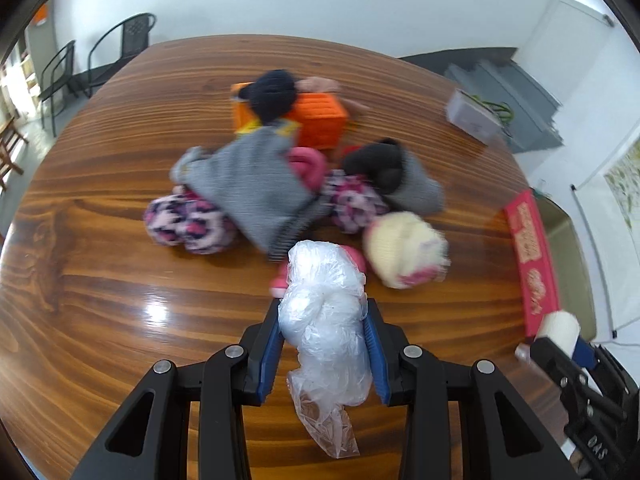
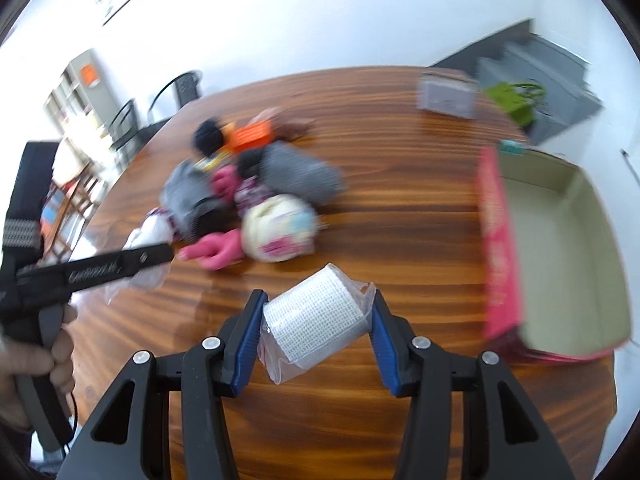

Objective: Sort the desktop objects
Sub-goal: 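Carry the plastic bag and tape roll into the box and release both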

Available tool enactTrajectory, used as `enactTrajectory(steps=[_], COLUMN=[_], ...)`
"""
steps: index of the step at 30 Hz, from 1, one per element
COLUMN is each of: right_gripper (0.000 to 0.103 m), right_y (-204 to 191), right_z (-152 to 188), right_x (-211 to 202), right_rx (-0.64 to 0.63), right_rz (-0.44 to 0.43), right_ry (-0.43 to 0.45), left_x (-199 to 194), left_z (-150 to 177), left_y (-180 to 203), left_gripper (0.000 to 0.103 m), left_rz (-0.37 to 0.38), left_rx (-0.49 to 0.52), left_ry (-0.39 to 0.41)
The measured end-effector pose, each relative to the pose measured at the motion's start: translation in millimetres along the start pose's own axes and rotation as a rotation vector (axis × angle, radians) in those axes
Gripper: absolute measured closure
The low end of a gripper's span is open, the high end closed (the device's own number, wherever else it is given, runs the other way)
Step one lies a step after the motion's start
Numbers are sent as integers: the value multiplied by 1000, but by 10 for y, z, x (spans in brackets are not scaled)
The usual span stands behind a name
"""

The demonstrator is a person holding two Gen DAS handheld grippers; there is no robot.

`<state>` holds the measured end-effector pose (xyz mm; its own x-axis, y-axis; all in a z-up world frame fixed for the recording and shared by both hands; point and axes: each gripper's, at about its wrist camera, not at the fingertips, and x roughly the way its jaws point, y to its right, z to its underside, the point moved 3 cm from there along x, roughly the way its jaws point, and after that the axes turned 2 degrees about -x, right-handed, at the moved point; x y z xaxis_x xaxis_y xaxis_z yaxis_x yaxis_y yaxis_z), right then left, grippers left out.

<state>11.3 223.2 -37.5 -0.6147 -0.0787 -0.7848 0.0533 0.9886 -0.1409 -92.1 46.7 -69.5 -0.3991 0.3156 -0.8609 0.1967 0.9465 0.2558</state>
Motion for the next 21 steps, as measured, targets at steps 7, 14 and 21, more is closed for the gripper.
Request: enactTrajectory(steps=[7, 14, 21], right_gripper=[49, 49, 49], right_y=[960, 1619, 1939], right_z=[47, 89, 75], right_x=[-432, -661, -739], right_rx=[138, 193, 211], right_rz=[130, 197, 212], right_ry=[74, 104, 128], left_x=[-66, -73, 14], left_z=[141, 232, 307], left_y=[965, 1957, 2610], left_gripper=[64, 64, 63], left_rz=[114, 231, 287], left_rx=[119, 240, 325], left_ry=[-10, -1, -8])
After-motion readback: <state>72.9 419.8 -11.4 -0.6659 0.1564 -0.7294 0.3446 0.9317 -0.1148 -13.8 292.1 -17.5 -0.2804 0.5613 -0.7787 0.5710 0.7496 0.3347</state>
